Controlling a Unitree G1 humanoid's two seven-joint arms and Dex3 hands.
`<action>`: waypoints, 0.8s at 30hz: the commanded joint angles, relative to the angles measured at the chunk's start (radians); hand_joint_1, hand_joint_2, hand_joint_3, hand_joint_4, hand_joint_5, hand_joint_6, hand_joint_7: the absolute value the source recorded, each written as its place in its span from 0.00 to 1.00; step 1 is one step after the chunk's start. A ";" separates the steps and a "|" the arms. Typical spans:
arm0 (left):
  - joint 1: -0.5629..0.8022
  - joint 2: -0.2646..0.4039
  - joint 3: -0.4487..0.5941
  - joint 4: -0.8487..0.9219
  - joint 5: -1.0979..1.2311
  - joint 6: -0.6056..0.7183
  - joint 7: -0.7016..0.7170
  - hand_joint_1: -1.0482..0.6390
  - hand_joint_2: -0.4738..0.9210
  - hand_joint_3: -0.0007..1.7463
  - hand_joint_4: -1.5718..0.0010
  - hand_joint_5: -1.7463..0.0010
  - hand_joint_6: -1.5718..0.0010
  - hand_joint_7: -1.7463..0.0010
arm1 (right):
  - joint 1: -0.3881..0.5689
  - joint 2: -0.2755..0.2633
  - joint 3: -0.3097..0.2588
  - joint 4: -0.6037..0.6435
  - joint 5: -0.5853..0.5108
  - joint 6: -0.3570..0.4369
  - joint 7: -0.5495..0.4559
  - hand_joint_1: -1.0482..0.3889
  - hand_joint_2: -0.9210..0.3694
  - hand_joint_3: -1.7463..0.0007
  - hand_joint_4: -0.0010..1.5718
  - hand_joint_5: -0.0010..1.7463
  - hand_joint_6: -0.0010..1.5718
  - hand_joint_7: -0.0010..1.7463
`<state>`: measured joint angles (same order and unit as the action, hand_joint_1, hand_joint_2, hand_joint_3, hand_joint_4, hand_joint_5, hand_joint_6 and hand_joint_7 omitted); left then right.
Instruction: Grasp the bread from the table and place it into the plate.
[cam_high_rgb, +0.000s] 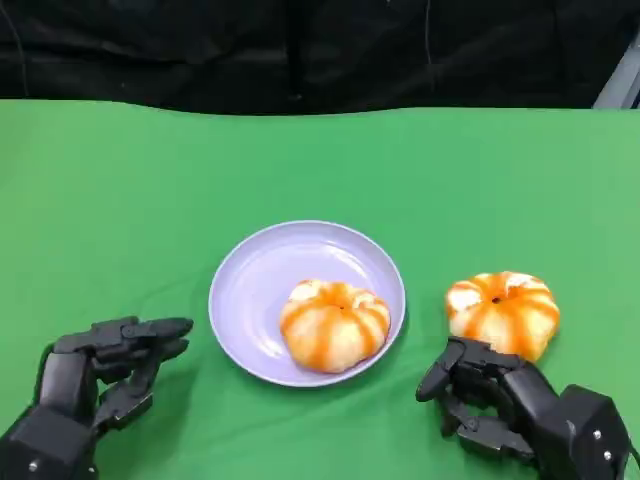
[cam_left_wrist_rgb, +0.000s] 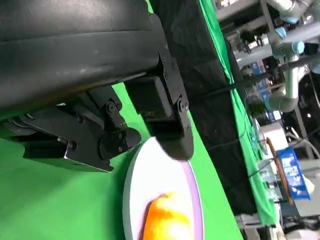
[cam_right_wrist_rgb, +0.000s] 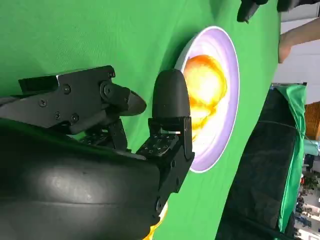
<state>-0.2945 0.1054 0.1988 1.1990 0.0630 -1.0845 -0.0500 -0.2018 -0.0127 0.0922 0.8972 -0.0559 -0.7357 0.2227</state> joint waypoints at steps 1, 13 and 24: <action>0.005 0.032 -0.017 0.008 0.026 0.000 0.044 0.70 0.77 0.56 0.34 0.47 0.14 0.80 | 0.012 -0.019 -0.002 0.019 -0.012 0.013 -0.002 0.74 0.01 0.66 0.43 0.99 0.45 0.77; 0.017 0.054 -0.069 0.002 0.071 -0.004 0.098 0.70 0.70 0.66 0.37 0.32 0.28 0.47 | 0.013 -0.020 -0.002 0.020 -0.012 0.011 -0.002 0.74 0.01 0.66 0.43 0.98 0.46 0.77; 0.033 0.025 -0.076 0.003 0.032 -0.023 0.052 0.70 0.68 0.68 0.37 0.29 0.29 0.43 | 0.013 -0.020 -0.003 0.019 -0.010 0.011 -0.001 0.74 0.01 0.66 0.43 0.99 0.45 0.77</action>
<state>-0.2863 0.1399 0.1182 1.1996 0.1306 -1.0856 0.0366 -0.2022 -0.0130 0.0926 0.8997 -0.0567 -0.7385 0.2202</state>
